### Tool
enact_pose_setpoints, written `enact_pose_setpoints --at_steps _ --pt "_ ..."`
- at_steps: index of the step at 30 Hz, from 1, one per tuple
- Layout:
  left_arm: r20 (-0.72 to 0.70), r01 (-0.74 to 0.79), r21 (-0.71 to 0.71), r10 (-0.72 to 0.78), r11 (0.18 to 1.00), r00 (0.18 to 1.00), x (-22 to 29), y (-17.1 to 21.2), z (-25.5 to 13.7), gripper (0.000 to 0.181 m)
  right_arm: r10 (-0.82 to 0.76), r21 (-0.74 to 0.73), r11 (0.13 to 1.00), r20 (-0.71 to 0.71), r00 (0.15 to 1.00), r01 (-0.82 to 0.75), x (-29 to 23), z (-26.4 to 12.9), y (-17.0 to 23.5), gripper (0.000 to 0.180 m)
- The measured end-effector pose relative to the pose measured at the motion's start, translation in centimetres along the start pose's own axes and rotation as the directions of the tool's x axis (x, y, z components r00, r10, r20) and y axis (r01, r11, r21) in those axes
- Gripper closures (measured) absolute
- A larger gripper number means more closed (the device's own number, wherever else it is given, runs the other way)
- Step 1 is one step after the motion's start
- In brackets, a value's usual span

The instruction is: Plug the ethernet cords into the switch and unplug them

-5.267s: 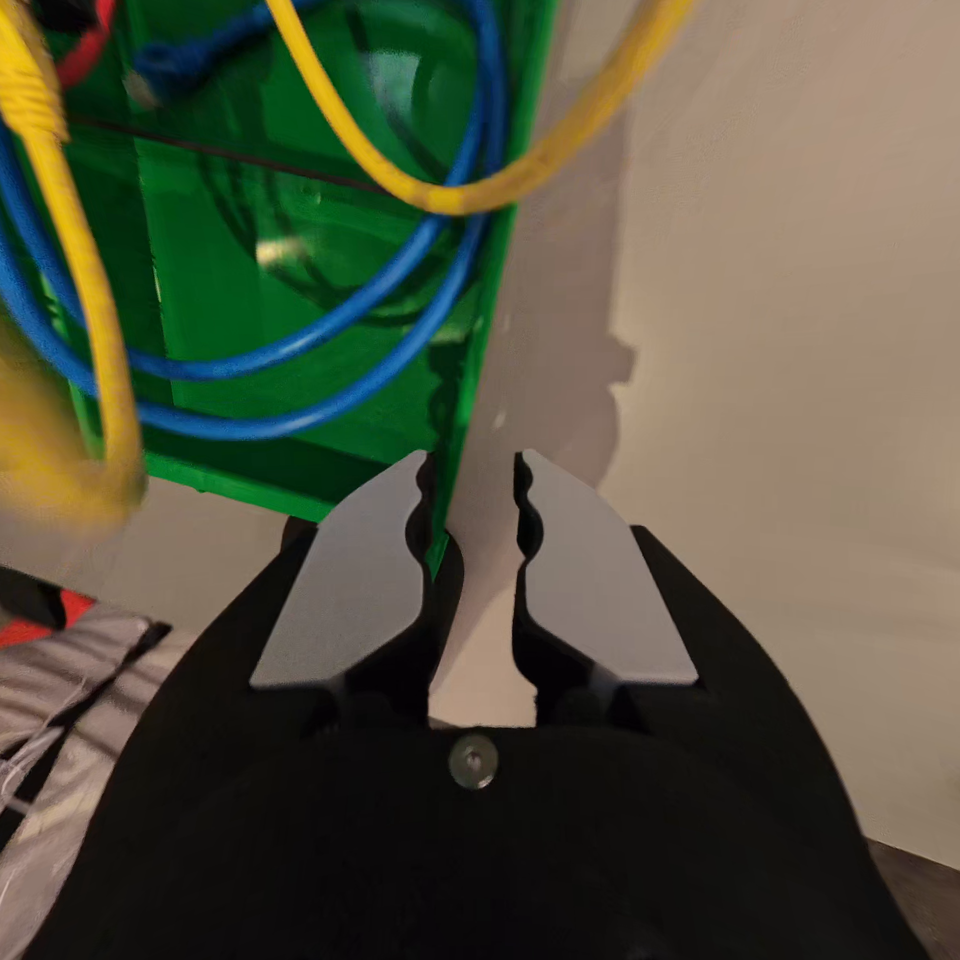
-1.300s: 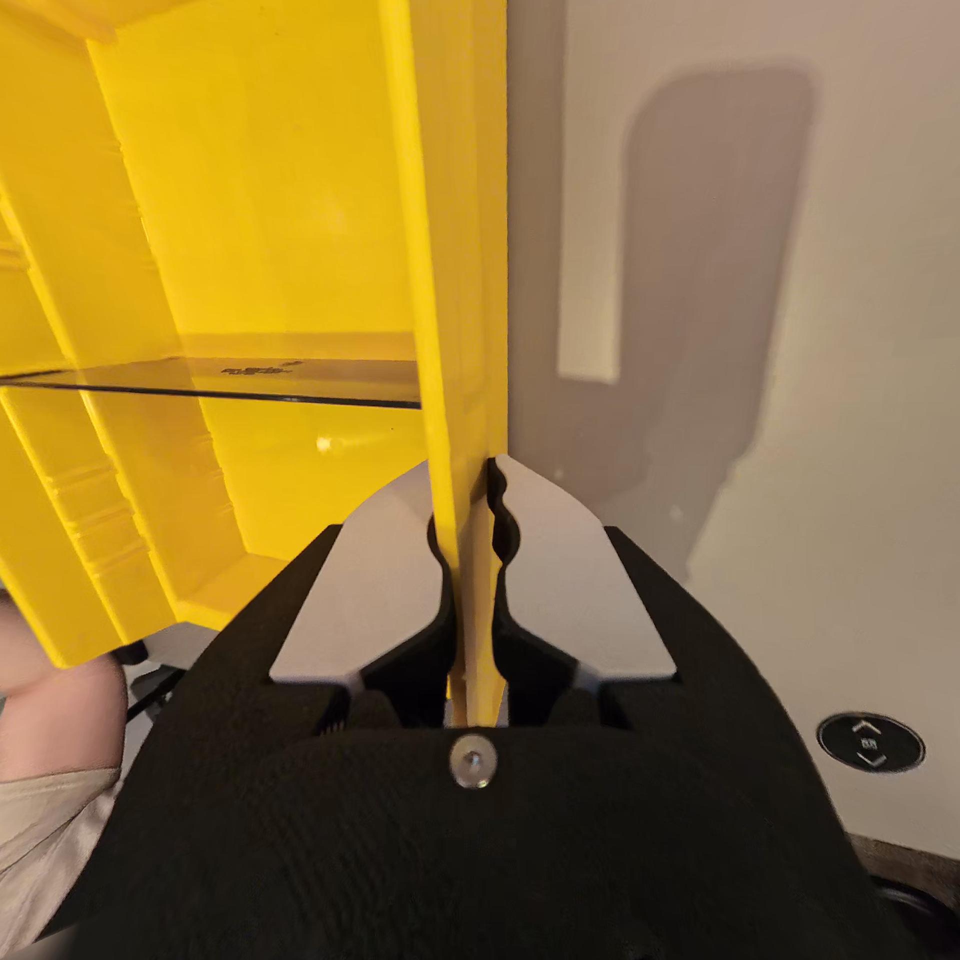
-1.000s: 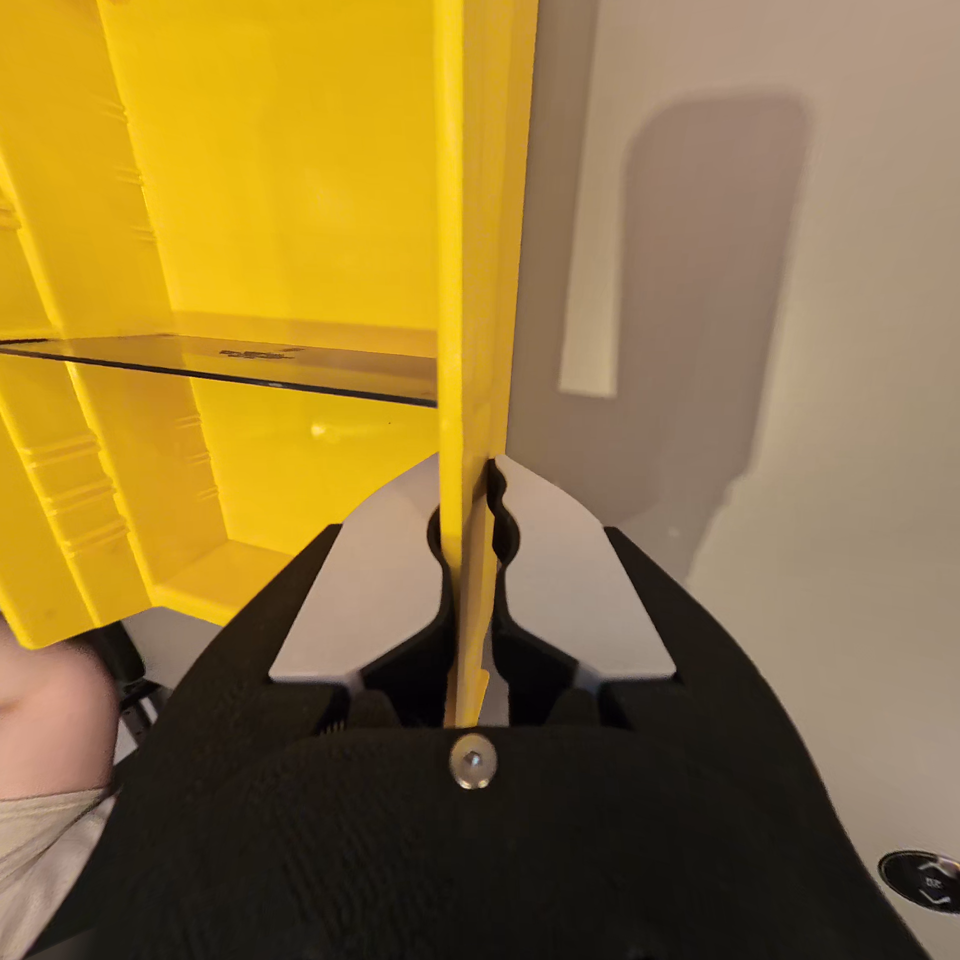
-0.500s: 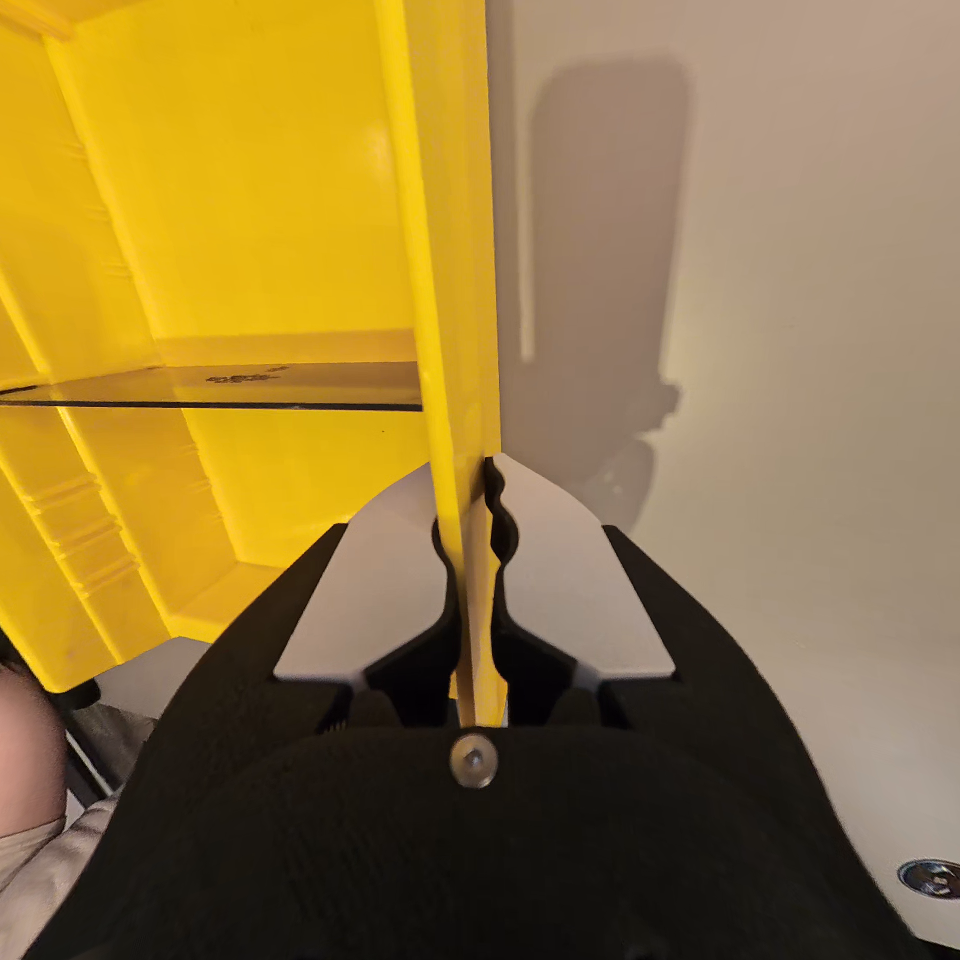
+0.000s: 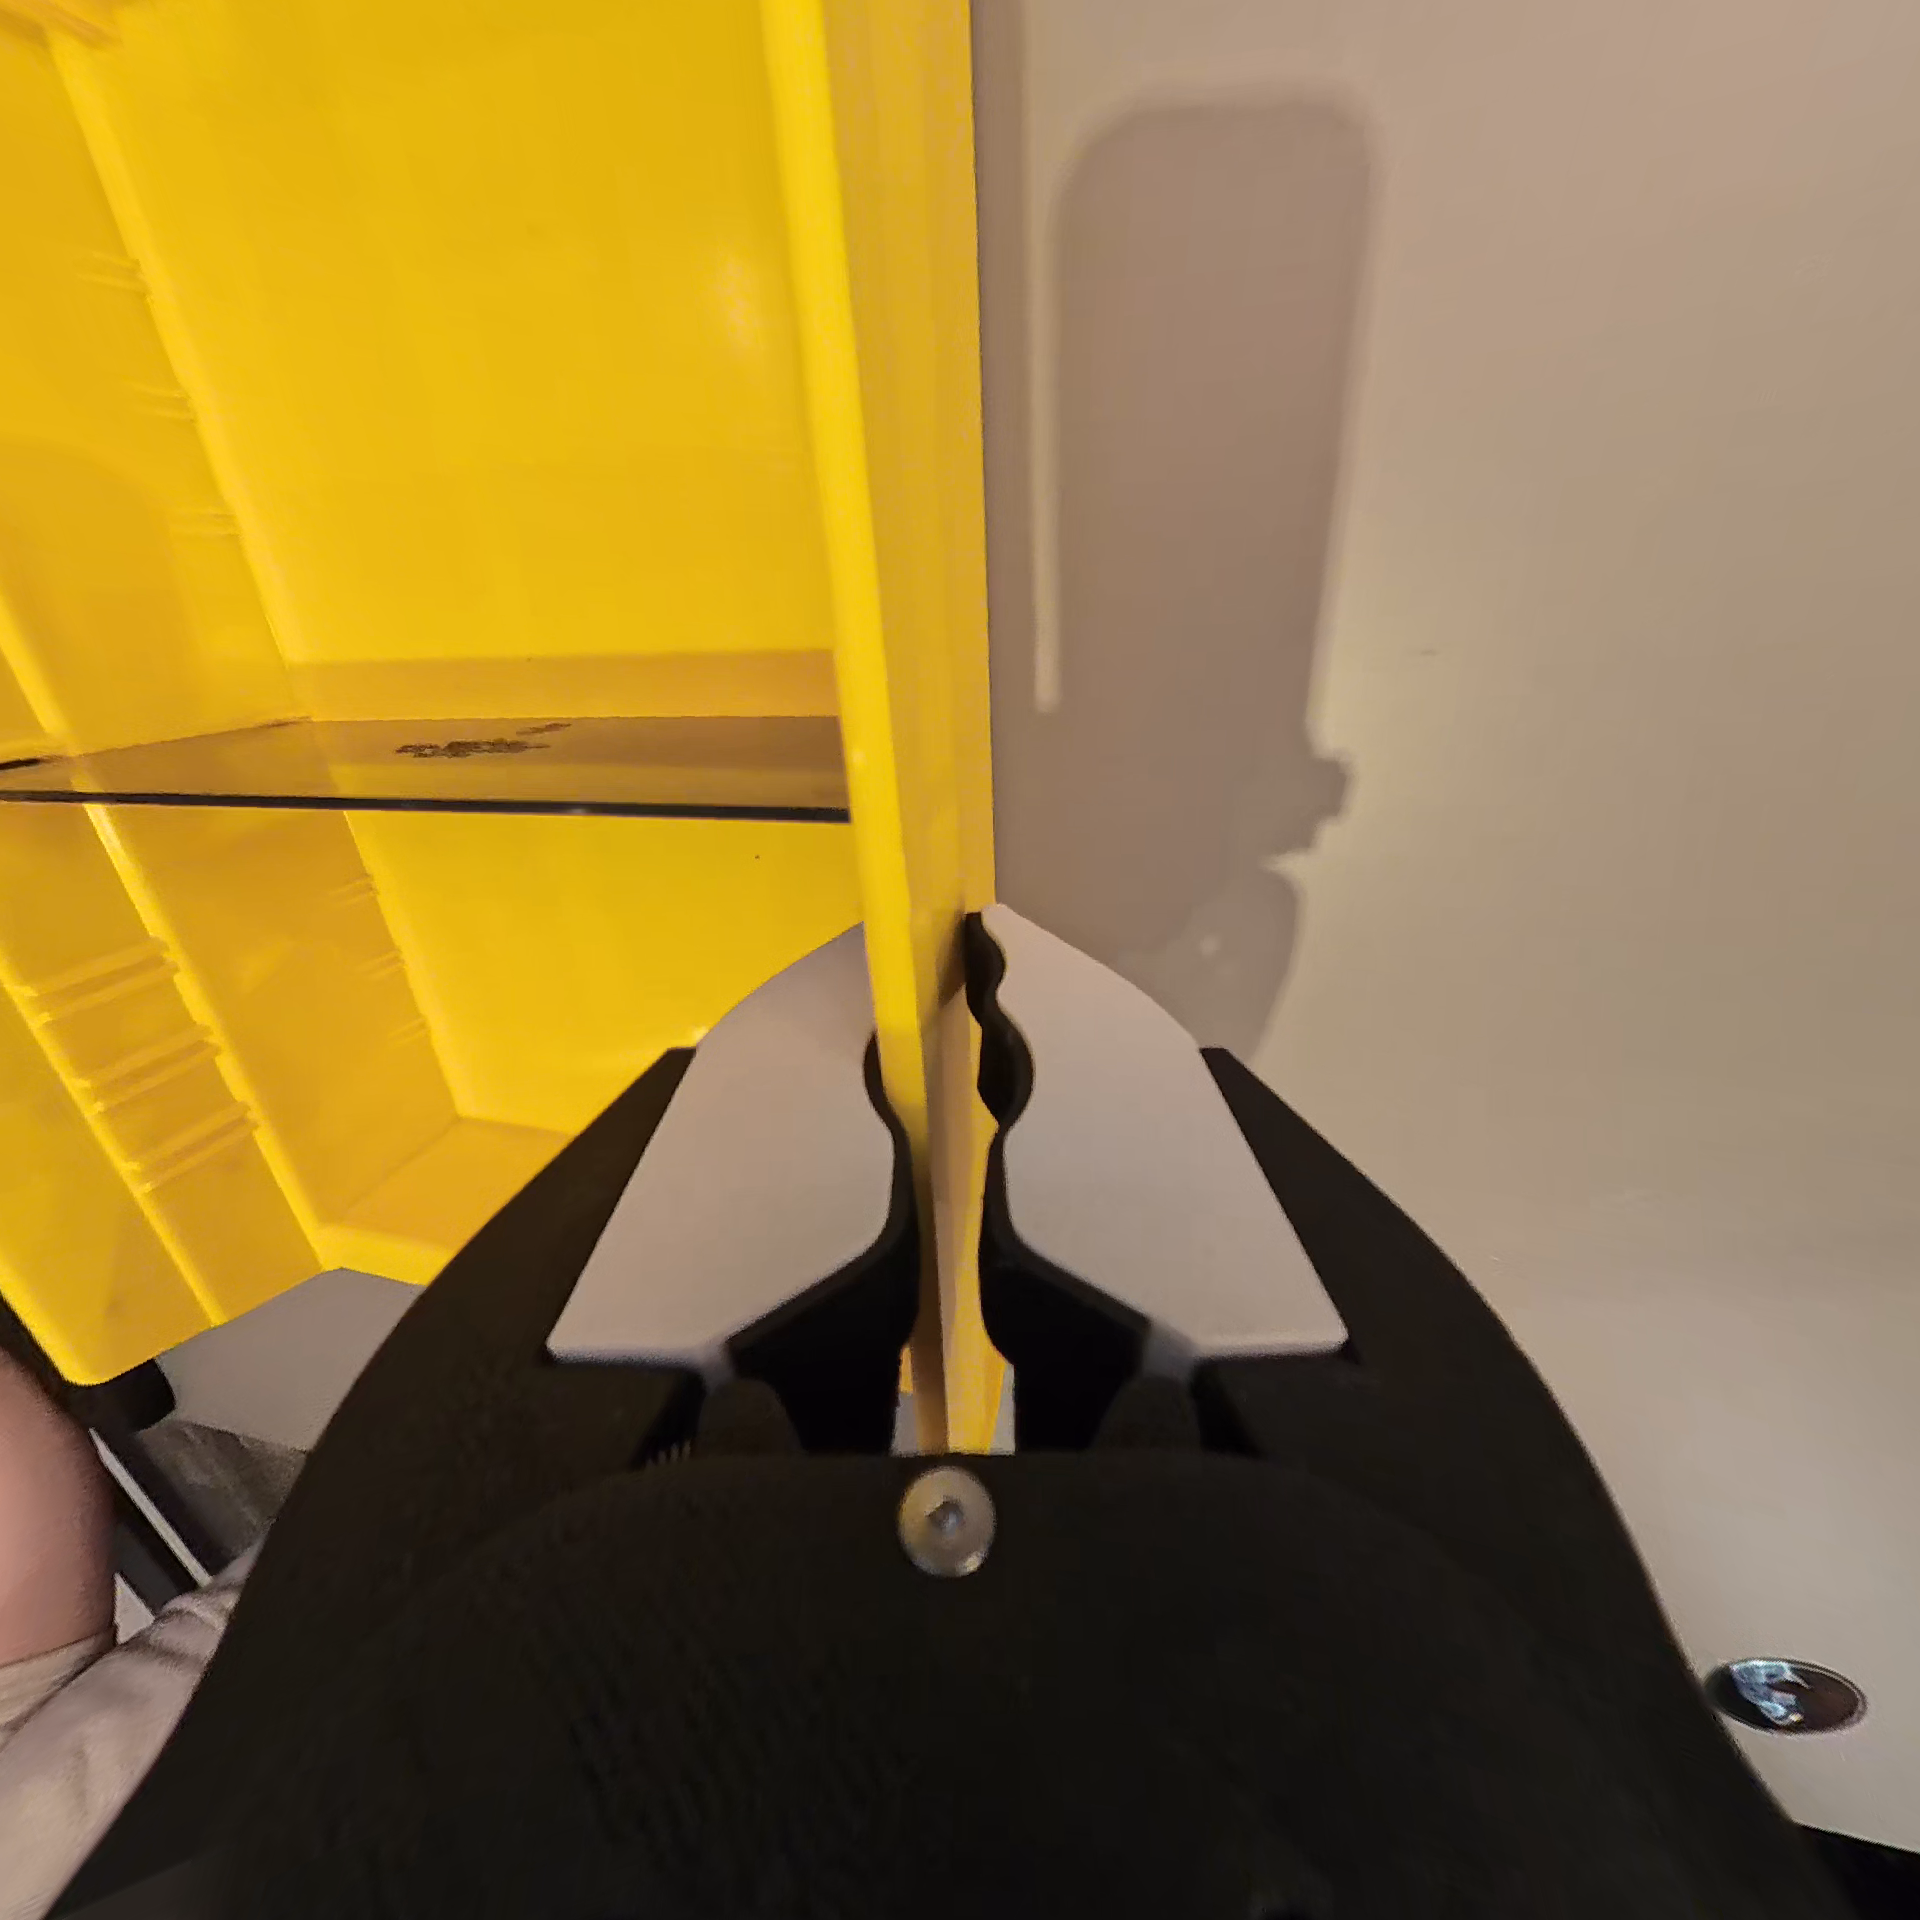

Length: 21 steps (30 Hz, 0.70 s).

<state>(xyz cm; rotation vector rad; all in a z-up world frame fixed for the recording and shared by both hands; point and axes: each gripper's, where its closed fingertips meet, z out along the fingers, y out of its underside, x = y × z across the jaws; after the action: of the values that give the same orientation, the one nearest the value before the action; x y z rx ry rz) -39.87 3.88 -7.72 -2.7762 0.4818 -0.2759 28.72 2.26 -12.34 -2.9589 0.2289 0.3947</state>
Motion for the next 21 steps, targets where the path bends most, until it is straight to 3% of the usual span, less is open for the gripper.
enact_pose_setpoints --at_steps 12,21 --pt "0.105 -0.046 -0.031 0.049 0.998 0.993 -1.9 -0.4 -0.1 0.171 -0.055 -0.058 0.997 -0.018 0.998 0.054 1.8 -0.4 0.6 0.174" --pt "0.236 0.025 0.099 -0.048 0.995 0.971 -3.9 -1.7 -1.5 0.170 -0.059 -0.042 0.997 -0.006 0.998 0.059 1.6 -0.4 1.1 0.172"
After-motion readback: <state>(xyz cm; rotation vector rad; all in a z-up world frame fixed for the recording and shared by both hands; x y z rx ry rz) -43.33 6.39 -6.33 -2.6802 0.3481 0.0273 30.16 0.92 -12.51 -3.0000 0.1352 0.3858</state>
